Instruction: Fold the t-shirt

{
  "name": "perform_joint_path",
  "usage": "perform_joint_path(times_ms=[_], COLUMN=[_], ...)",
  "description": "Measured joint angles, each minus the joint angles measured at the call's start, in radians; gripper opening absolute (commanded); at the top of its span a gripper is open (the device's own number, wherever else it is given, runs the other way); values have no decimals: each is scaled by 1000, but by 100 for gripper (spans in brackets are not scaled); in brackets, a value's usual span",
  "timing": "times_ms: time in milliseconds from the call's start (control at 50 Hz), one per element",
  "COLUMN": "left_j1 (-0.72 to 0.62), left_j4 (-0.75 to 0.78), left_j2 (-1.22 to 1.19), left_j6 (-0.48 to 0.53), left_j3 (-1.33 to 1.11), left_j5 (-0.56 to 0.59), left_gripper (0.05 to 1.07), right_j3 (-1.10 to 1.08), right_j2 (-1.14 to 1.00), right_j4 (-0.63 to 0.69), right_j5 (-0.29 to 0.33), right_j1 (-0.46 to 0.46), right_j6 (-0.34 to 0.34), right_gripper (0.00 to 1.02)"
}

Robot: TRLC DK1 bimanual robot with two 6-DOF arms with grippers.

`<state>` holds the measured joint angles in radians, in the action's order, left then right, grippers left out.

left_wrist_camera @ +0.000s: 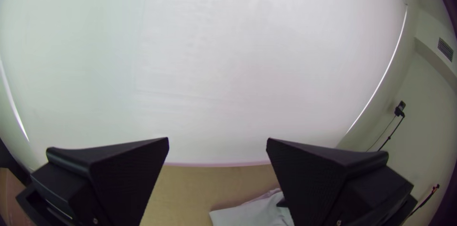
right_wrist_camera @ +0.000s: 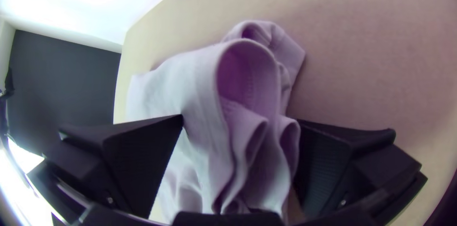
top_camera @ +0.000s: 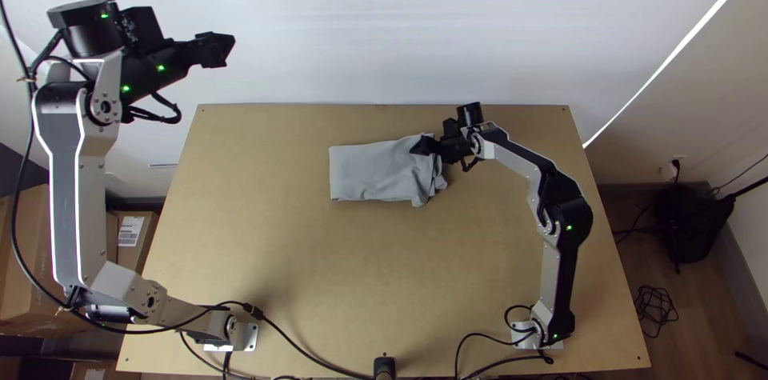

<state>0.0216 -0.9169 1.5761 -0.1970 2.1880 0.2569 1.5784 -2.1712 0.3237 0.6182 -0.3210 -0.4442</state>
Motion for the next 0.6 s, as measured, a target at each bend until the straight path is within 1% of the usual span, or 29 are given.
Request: perform_joint_path(times_ms=[60, 80, 240, 340, 440, 600], left_j1=[11, 14, 43, 61, 69, 69], left_j4=[-11, -13, -29, -35, -36, -36], left_j2=[-13, -17, -42, -46, -46, -46], left_j6=[0, 1, 15, 15, 16, 19], left_j3=[-2, -4, -13, -13, -16, -21], left_j5=[0, 0, 0, 0, 0, 0], left_gripper=[103, 103, 103, 103, 103, 103], right_j3=[17, 21, 40, 42, 42, 42], right_j2=[-21, -29, -54, -54, -54, -54], right_j4=[0, 0, -10, -25, -36, -50], right_j5=[0, 1, 18, 14, 2, -33], right_j1=[-4, -3, 16, 55, 127, 290], right_j6=[0, -1, -20, -36, -58, -73], right_gripper=[3, 2, 2, 2, 2, 2])
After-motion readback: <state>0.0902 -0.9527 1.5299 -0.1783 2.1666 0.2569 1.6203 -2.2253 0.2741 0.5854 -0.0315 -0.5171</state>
